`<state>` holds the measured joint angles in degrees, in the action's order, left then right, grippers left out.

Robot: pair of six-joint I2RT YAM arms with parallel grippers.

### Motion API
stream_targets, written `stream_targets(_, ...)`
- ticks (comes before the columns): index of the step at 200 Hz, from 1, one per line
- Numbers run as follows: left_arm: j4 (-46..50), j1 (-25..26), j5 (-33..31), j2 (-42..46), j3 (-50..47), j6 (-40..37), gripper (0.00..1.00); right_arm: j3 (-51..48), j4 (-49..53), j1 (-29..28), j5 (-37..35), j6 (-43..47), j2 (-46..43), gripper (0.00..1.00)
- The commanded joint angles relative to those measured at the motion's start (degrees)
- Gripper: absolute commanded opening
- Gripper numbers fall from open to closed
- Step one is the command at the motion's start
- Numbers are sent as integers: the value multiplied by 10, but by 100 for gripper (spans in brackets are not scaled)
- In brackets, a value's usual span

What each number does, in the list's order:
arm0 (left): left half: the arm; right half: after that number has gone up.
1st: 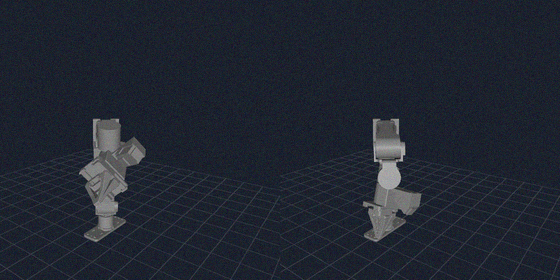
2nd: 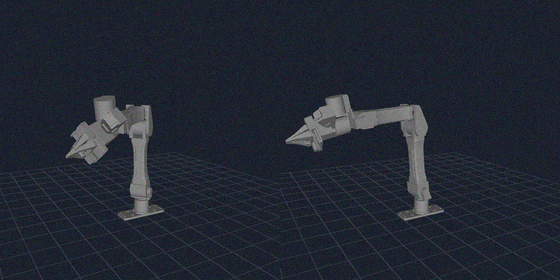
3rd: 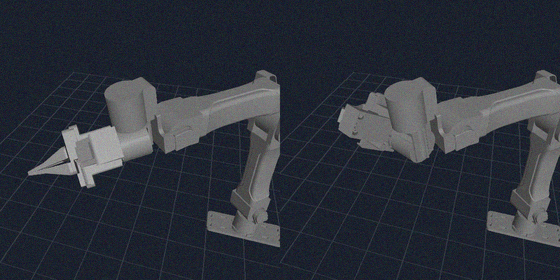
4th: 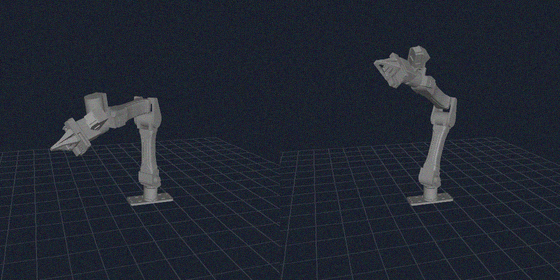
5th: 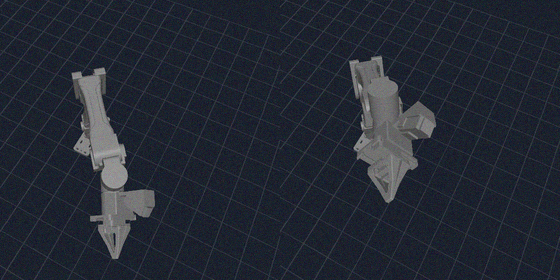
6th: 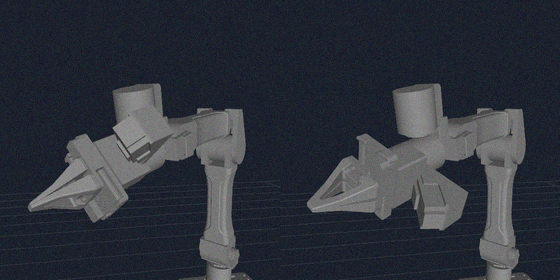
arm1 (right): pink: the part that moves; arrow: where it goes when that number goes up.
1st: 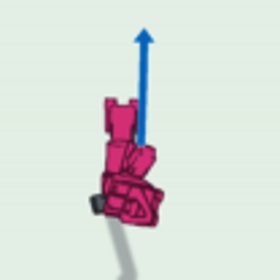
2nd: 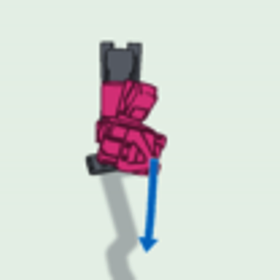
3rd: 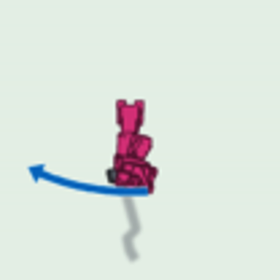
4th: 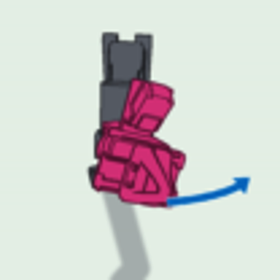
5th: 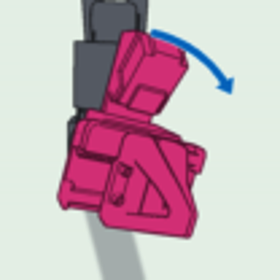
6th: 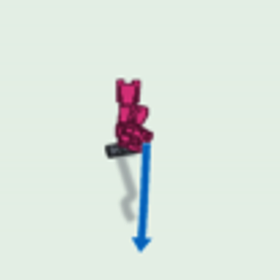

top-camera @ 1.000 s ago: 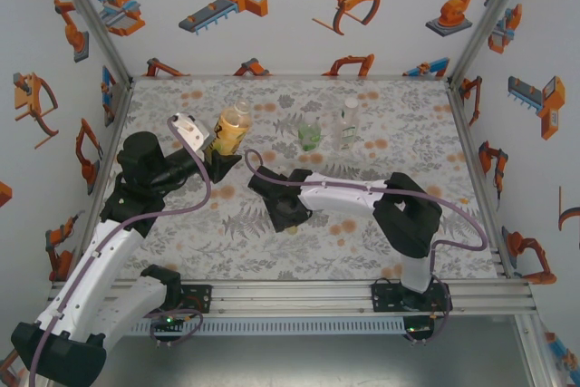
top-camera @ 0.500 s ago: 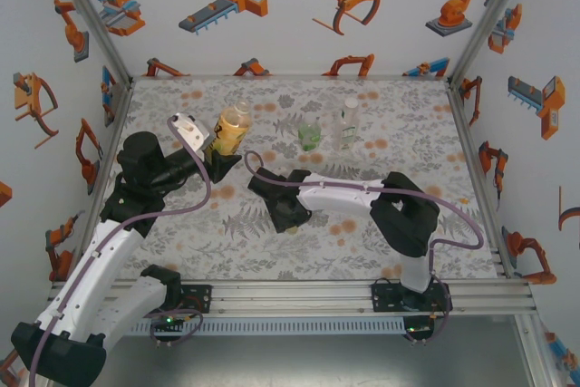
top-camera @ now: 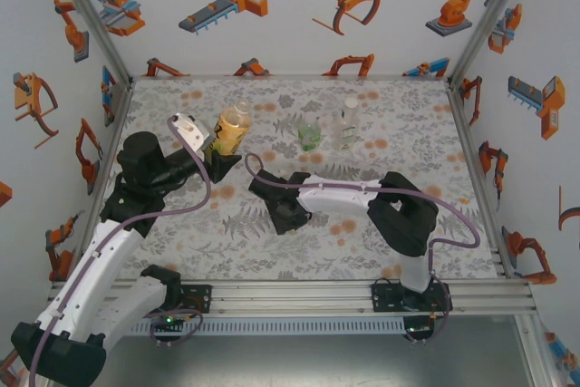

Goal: Screw on the bottle caps

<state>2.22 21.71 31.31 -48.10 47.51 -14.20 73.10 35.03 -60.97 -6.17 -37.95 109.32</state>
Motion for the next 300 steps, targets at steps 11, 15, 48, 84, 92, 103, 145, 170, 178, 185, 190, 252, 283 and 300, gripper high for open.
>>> stream_targets(11,-13,-1,12,5,0,6,5,-9,-10,-6,12,-16,9,32)
stream_targets(15,-13,-1,12,4,0,6,5,-9,-12,-6,14,-17,8,31)
stream_targets(48,-12,0,13,4,0,7,5,-20,-29,-4,16,-22,-5,27)
stream_targets(84,-14,0,14,3,0,7,5,-71,-123,14,69,-36,-38,26)
stream_targets(92,-13,0,14,3,0,6,5,-88,-151,19,83,-38,-47,26)
stream_targets(103,-14,0,14,4,-1,7,6,-114,-191,29,101,-44,-62,26)
stream_targets(145,-13,0,14,3,0,7,6,-254,-407,81,182,-107,-115,25)
stream_targets(170,-13,0,13,3,0,7,6,-321,-478,114,199,-135,-117,24)
stream_targets(178,-15,0,14,3,-1,9,6,-330,-472,119,192,-132,-118,24)
stream_targets(185,-18,0,14,3,-3,10,6,-333,-459,121,180,-127,-120,24)
stream_targets(190,-19,0,13,3,-3,11,6,-336,-451,121,172,-123,-122,25)
stream_targets(252,-21,1,14,-2,-4,14,6,-347,-372,121,108,-93,-126,37)
stream_targets(283,-21,0,14,-4,-4,15,6,-306,-307,120,97,-75,-128,42)
stream_targets(300,-20,0,13,-3,-3,15,6,-276,-263,116,85,-66,-126,44)
